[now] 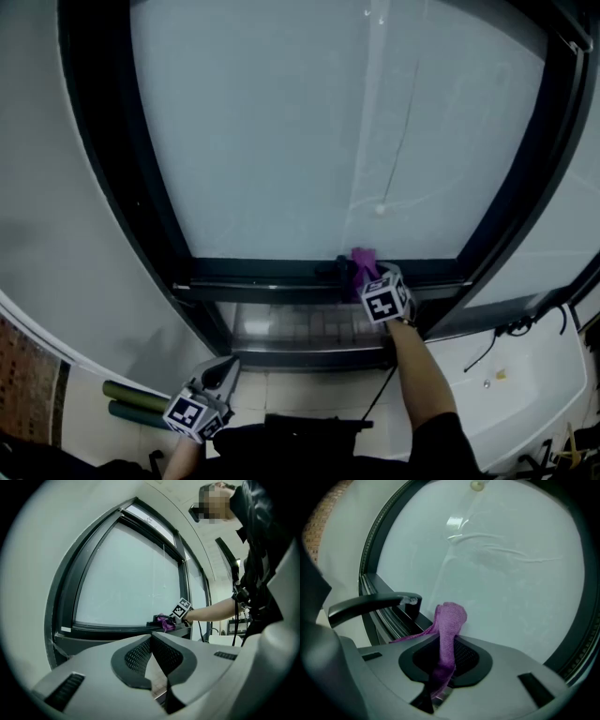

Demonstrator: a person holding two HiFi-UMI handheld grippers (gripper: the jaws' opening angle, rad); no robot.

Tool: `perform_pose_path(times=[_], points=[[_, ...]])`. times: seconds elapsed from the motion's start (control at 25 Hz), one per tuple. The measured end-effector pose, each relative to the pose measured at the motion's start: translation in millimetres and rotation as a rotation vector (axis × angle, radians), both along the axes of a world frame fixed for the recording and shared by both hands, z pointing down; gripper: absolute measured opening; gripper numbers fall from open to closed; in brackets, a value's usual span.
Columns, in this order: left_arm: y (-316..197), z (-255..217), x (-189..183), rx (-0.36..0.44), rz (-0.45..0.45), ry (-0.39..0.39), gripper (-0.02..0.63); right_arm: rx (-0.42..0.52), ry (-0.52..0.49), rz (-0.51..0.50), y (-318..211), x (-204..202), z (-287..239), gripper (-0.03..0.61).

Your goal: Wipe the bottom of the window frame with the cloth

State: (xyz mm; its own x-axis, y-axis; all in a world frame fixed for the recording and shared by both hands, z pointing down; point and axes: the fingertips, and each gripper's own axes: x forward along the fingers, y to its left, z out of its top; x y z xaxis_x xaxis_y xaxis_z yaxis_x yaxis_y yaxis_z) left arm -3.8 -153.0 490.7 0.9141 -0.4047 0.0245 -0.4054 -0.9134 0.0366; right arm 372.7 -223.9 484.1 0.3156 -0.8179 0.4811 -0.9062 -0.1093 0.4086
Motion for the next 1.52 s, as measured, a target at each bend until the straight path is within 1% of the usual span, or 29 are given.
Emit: perform_pose_path(times=[0.24, 0.36, 0.48, 0.6, 0.72, 0.8, 1.04, 1.24, 1.44, 1.52], points=[[-29.2, -10.1, 13.7, 0.033, 0.075, 0.017, 0.002, -0.034, 0.047, 0.026, 1.0, -1.0, 4.3, 0.071], [-40.3, -12.0, 15.4, 0.038, 0.101, 0.029, 0.002, -0.033, 0.042, 0.061, 3.3, 4.1, 6.9, 0.071], [-52.0, -10.3, 12.3, 0.029, 0.109, 0.030, 0.002, -0.044, 0.043, 0.087, 3.3, 8.9, 7.1, 0.071], [-61.9, -7.8, 10.7, 0.012, 0.115, 0.029, 0.002, -0.074, 0.078, 0.073, -0.1, 5.4, 2.7, 0.071], [-68.0, -7.3, 12.6, 0.015, 0.123, 0.026, 0.002, -0.090, 0.115, 0.074, 0.6, 5.6, 2.3, 0.071], [-70.2, -7.9, 16.8, 0.021, 0.123, 0.028, 0.002, -0.089, 0.123, 0.080, 2.7, 9.4, 4.8, 0.071], [-66.1, -10.6, 40.8, 0.025, 0.107, 0.057, 0.002, -0.098, 0.146, 0.026, 5.8, 12.5, 3.1, 0.071], [-59.6, -14.5, 63.6, 0.030, 0.101, 0.065, 0.002, -0.072, 0.099, -0.014, 7.3, 14.9, 1.2, 0.071], [-53.1, -11.5, 74.1, 0.024, 0.099, 0.051, 0.002, -0.068, 0.091, -0.050, 8.6, 14.9, 0.2, 0.071], [-50.1, -9.5, 78.2, 0.021, 0.103, 0.044, 0.002, -0.061, 0.090, -0.042, 13.0, 21.2, -0.5, 0.071]])
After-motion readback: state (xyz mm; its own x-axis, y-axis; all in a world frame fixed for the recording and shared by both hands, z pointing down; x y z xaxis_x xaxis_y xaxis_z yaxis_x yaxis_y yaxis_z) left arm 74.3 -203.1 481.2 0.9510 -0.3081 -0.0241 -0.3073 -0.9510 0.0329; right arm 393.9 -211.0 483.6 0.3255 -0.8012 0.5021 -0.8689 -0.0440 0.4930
